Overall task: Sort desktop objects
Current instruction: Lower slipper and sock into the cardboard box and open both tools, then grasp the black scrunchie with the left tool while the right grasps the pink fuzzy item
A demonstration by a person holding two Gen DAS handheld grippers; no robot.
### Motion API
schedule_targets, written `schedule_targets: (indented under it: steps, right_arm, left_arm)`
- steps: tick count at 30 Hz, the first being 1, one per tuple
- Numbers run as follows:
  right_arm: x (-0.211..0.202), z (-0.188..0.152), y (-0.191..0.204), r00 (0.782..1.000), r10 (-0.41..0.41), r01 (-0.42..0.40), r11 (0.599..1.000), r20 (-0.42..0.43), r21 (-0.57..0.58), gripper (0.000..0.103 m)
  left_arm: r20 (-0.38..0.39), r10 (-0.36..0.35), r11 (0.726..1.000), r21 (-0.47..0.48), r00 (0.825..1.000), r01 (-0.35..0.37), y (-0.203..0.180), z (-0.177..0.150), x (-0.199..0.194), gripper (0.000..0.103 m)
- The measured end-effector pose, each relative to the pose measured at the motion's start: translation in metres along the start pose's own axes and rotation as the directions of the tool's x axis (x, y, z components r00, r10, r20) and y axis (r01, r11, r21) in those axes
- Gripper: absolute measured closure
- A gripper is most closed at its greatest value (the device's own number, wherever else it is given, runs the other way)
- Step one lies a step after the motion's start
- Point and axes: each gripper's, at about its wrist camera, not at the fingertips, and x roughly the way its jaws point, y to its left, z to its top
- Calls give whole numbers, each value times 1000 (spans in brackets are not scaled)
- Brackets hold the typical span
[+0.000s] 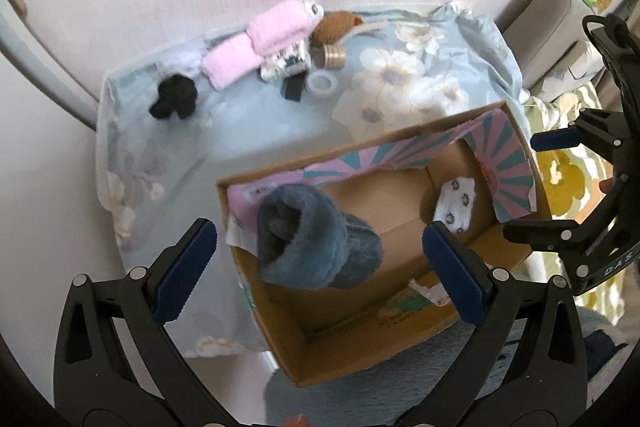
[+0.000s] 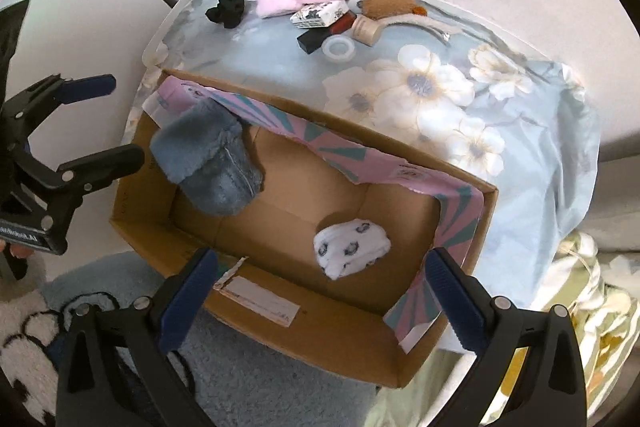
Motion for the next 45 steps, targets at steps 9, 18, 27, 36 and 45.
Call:
schedule_targets:
  steps: [9,18,27,36,45]
  right_arm:
    - [-7,-5,-4,999,-28,28,999,21,18,0]
    - [-30,-2,0,992,-114,113,993,61,20,0]
    - [-37,32,2,986,-117,112,993,121,49,0]
    - [-30,85,-2,978,-100,87,993,184,79,0]
    - [15,160,-2,968,-76,53,993,240,103,0]
  left_arm:
    - [42,-8,1000,26,999,7,-5,6,-12,1]
    - [60,-25,1000,-15,998,26,7,3,-16,1]
    - [103,23,995,-102,994,-13,52,10,-33,0]
    - [162,70,963,-269,984,-25,131,19,-29,1]
    - [159,87,959,-281,983,-40,165,59,37,5]
